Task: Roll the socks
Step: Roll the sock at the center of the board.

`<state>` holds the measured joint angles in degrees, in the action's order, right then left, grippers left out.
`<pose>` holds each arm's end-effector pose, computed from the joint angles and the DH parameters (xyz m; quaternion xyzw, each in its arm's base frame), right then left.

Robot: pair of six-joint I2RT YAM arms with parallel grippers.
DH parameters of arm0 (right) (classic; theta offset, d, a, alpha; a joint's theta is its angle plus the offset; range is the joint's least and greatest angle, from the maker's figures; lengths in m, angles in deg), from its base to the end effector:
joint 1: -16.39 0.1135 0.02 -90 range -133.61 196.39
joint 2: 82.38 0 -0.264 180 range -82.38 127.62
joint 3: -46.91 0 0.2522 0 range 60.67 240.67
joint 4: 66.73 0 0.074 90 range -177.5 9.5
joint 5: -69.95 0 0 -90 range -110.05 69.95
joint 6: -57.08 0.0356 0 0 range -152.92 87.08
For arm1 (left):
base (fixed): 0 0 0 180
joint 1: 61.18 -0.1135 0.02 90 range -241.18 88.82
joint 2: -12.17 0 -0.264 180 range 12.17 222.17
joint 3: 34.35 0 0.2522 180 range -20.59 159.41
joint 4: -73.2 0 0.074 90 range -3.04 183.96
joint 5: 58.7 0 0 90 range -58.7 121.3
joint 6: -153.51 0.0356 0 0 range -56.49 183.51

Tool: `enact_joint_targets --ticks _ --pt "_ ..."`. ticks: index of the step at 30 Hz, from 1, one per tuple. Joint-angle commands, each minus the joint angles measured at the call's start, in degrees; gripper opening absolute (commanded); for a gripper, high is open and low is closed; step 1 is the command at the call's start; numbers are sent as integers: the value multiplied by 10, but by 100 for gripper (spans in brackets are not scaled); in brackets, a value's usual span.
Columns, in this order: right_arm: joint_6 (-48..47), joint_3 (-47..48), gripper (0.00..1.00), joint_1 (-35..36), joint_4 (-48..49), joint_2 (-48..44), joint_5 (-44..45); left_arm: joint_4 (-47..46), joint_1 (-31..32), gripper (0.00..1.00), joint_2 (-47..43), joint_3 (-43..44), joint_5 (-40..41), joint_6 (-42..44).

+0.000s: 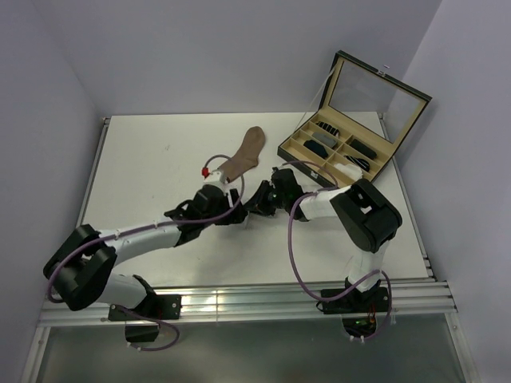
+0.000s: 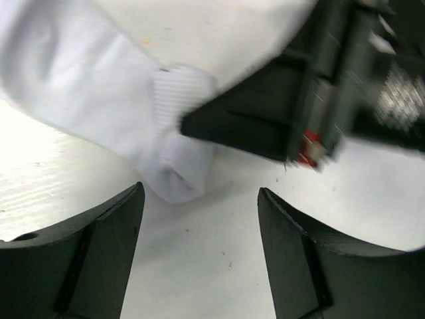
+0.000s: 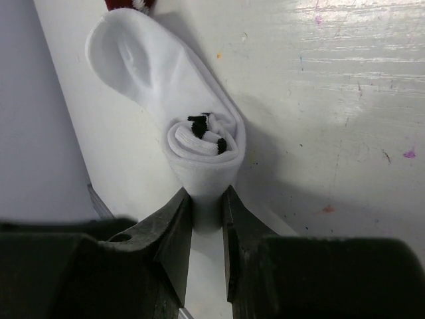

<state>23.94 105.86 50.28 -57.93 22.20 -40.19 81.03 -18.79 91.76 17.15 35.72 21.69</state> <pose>0.2827 0.2047 0.1243 0.0986 0.8784 0.4234 0.1982 0.2112 -0.1891 0.1902 -0.0131 0.8901 -0.2791 0.3601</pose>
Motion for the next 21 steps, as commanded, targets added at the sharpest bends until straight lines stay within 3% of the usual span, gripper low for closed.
enact_joint_targets --ticks 1,5,10,21 --pt "-15 20 0 6 -75 -17 27 0 94 74 -20 5 214 93" --pt "-11 31 0 7 -84 -13 18 -27 174 75 30 17 374 155" --pt "-11 35 0 8 -89 -12 12 -57 235 75 111 52 473 242" --pt "-1 36 0 9 -86 -5 -7 -174 263 72 175 56 496 382"
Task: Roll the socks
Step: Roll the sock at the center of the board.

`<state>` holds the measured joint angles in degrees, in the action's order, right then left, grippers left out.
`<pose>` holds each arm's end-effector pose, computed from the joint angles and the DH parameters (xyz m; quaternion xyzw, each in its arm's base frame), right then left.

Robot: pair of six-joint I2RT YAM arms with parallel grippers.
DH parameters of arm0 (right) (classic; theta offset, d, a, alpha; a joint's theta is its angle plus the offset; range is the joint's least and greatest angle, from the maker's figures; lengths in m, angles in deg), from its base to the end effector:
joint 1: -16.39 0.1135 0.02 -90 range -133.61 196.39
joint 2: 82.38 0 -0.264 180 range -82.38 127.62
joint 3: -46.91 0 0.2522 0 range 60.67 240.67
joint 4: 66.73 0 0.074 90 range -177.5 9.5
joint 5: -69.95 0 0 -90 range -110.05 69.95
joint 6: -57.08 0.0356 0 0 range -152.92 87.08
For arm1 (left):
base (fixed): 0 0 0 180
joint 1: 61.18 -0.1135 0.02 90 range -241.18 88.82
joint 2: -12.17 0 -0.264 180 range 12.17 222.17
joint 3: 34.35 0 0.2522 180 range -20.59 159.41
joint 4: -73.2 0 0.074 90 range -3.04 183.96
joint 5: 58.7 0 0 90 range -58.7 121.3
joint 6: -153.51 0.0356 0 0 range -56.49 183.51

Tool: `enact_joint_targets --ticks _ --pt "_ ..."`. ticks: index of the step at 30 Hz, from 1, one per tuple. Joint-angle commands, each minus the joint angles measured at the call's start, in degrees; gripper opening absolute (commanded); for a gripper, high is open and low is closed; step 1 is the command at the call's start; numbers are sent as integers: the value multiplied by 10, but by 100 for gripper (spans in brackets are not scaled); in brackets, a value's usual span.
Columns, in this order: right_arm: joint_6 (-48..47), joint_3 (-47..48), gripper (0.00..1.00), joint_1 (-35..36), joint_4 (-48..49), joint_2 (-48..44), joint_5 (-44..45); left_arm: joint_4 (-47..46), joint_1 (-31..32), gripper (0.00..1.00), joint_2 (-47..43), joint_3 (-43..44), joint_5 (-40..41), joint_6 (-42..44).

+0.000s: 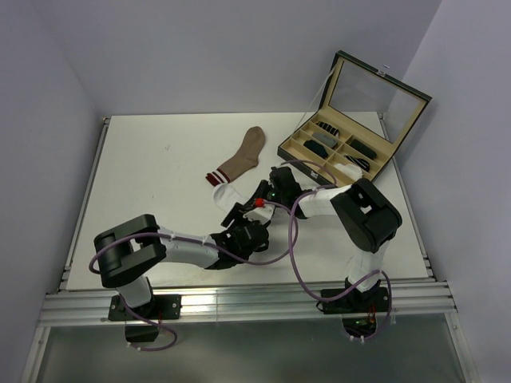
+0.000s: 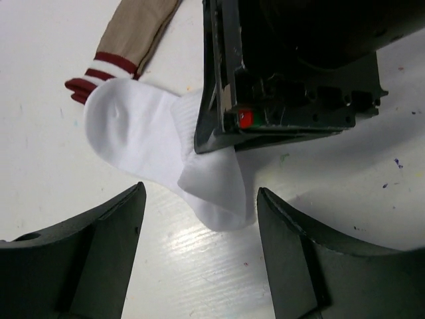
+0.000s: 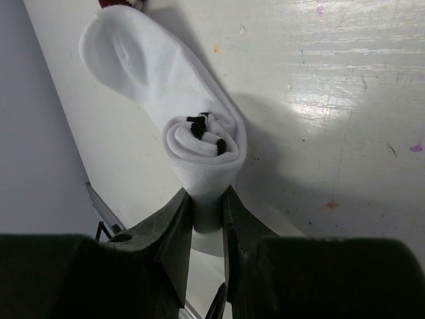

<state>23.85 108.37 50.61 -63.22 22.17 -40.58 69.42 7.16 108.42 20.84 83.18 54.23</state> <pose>0.2851 0.2090 0.1284 0.0996 0.8879 0.4119 0.1788 0.1424 -0.2827 0.1521 0.2281 0.7968 0.0552 0.5568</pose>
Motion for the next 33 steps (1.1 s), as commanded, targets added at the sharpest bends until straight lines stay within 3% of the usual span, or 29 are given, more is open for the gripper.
enact_joint_targets --ticks 1,19,33 --pt "2 12 0 6 -31 -2 -5 -57 3 72 13 21 17 58" --pt "12 15 0 5 -28 13 -31 21 -10 65 87 80 -35 44" --pt "9 20 0 4 -37 20 -40 71 -23 64 132 120 -9 43"
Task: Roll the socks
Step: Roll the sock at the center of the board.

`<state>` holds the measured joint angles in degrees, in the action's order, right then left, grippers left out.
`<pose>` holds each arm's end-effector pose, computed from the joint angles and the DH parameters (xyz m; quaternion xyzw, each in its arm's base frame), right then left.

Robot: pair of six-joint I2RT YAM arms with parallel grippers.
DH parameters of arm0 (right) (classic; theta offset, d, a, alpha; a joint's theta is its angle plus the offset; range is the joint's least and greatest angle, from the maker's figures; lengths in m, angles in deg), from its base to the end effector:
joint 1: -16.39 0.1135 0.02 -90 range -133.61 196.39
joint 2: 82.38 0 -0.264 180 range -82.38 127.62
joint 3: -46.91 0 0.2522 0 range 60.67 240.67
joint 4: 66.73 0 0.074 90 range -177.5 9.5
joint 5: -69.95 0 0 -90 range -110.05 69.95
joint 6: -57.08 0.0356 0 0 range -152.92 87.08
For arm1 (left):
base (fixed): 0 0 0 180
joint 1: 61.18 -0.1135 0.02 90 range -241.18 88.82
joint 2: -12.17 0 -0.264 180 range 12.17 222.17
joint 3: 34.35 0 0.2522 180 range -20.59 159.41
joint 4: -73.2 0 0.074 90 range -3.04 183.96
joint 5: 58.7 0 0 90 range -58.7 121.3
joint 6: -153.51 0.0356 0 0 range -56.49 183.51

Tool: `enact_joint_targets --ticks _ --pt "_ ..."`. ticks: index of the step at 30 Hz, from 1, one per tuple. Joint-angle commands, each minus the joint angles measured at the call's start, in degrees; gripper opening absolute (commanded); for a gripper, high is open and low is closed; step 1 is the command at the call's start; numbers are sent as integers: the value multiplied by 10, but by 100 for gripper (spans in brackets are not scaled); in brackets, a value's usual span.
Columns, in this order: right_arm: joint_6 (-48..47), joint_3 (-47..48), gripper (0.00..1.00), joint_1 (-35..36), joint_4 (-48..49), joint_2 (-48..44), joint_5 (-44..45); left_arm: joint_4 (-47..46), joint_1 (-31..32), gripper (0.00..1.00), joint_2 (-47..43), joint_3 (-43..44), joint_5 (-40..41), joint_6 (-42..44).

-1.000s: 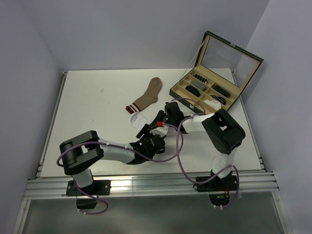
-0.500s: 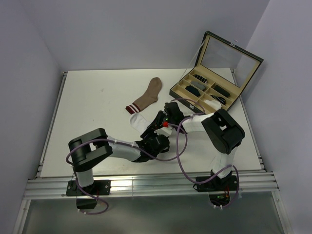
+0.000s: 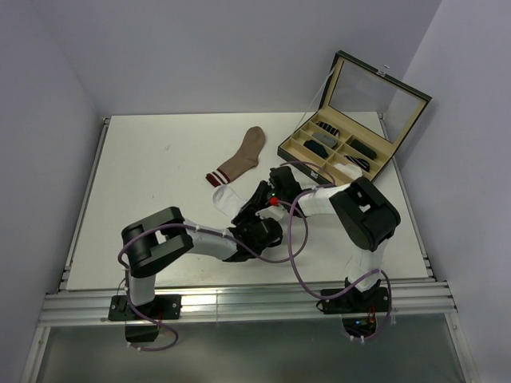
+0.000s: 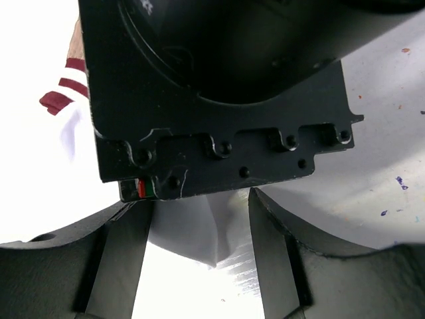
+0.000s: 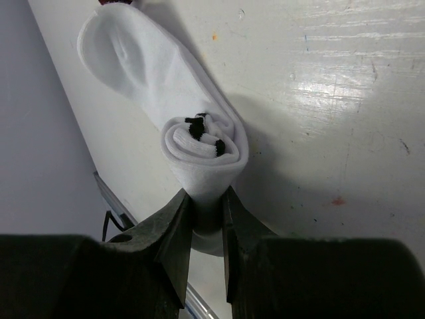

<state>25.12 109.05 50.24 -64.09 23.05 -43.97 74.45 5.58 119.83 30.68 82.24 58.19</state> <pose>0.2865 0.2095 0.1256 0.1017 0.8874 0.4245 0.1487 0.1655 -0.3154 0.1274 0.2795 0.8002 0.1119 0.5187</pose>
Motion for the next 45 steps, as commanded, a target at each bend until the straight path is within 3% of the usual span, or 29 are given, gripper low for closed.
enact_joint_targets --ticks 1,15,37,45 --pt "-4 14 0 8 -29 12 -7 28 -8 64 19 23 2 2" --pt "-5 15 0 8 -32 16 -14 38 -10 62 39 27 58 9" --pt "-6 13 0 -1 -27 19 -26 82 -24 57 32 32 48 -21" --pt "-22 8 0 -4 -40 5 -34 142 -39 47 46 59 18 -66"
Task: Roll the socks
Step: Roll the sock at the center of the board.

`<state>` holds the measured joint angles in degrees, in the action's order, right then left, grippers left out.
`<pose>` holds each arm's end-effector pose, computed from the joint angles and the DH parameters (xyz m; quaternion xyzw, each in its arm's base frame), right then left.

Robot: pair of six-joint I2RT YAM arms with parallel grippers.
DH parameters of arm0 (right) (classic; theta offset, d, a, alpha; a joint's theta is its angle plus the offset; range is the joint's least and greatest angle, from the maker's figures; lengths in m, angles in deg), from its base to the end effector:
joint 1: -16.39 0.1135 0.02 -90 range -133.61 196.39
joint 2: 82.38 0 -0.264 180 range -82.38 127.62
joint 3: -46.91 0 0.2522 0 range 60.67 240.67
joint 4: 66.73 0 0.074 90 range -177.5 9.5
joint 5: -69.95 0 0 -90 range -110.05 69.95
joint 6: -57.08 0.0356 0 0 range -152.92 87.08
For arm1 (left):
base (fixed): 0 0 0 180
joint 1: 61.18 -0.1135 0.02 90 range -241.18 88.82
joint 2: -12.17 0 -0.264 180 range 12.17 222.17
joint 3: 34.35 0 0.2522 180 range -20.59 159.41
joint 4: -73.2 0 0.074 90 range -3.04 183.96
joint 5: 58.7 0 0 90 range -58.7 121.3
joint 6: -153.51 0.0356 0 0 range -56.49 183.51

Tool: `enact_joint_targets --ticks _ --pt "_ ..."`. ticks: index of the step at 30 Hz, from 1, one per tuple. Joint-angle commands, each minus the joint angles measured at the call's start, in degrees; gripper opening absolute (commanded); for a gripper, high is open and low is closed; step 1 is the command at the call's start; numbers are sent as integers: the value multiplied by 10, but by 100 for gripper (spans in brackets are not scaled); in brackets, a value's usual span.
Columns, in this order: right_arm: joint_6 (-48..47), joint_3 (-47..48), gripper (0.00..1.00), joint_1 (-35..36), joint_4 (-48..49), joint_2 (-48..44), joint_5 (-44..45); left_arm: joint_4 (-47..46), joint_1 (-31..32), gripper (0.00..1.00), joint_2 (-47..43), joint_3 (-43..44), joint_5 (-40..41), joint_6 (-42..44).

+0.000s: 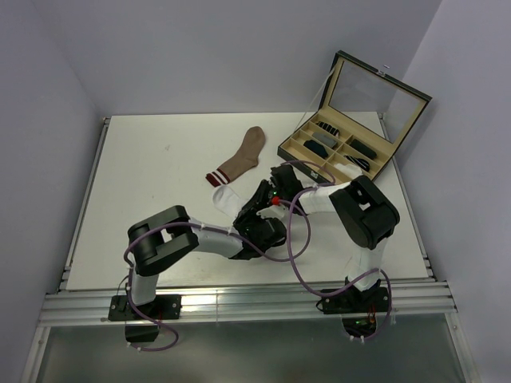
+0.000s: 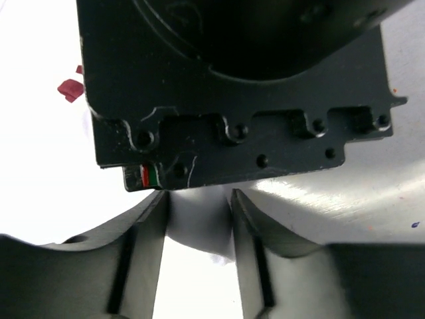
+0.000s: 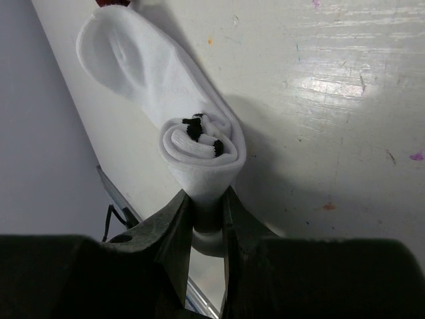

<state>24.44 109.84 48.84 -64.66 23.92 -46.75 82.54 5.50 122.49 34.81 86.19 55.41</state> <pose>0.2926 0.2050 0.1239 0.0982 0.8861 0.4322 0.1356 0.1699 -0.3206 0.1222 0.2728 0.8047 0.1625 0.5017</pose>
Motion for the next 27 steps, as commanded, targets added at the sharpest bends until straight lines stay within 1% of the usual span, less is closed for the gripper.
enact_joint_targets --ticks 1,2,4,5,7,8,10,11,13,14,15,16,17,19,20,23,24,26,27 --pt "-20 1 0 9 -41 -7 -6 64 -41 45 21 20 -31 -46" --pt "-23 1 0 9 -44 -9 -6 73 -43 39 22 22 -36 -50" --pt "-31 3 0 7 -55 -9 -8 79 -44 33 24 27 -48 -57" --pt "-34 7 0 7 -58 -9 -9 81 -44 27 25 29 -60 -59" --pt "-35 8 0 7 -61 -9 -10 85 -44 20 26 34 -73 -63" --pt "-37 8 0 6 -60 -12 -10 85 -44 13 25 35 -90 -66" --pt "-43 8 0 6 -65 -14 -6 81 -48 9 16 34 -114 -70" --pt "-45 9 0 6 -68 -17 -7 79 -51 4 11 31 -141 -75" --pt "-50 8 3 3 -68 -23 -7 78 -60 1 -9 26 -178 -88" --pt "-51 7 6 2 -68 -30 -5 75 -66 0 -18 19 -222 -92" --pt "-51 5 13 1 -67 -36 -4 67 -76 0 -35 15 -243 -97" --pt "-52 1 16 -1 -65 -41 -2 65 -82 0 -43 10 -263 -106" --pt "-52 -1 24 -3 -64 -51 -1 64 -90 0 -58 4 -306 -111" --pt "-48 -15 31 -9 -45 -63 2 62 -113 0 -70 -2 -347 -123" --pt "-45 -20 37 -11 -35 -73 2 63 -129 0 -77 -1 -379 -126" --pt "-40 -40 47 -24 -6 -88 3 69 -160 0 -81 1 -442 -133" --pt "-39 -50 48 -26 1 -98 4 71 -169 0 -80 3 -480 -140" --pt "-40 -59 52 -32 13 -108 9 81 -185 0 -75 16 -514 -143" --pt "-44 -67 53 -34 17 -115 11 86 -197 0 -72 20 -535 -148"
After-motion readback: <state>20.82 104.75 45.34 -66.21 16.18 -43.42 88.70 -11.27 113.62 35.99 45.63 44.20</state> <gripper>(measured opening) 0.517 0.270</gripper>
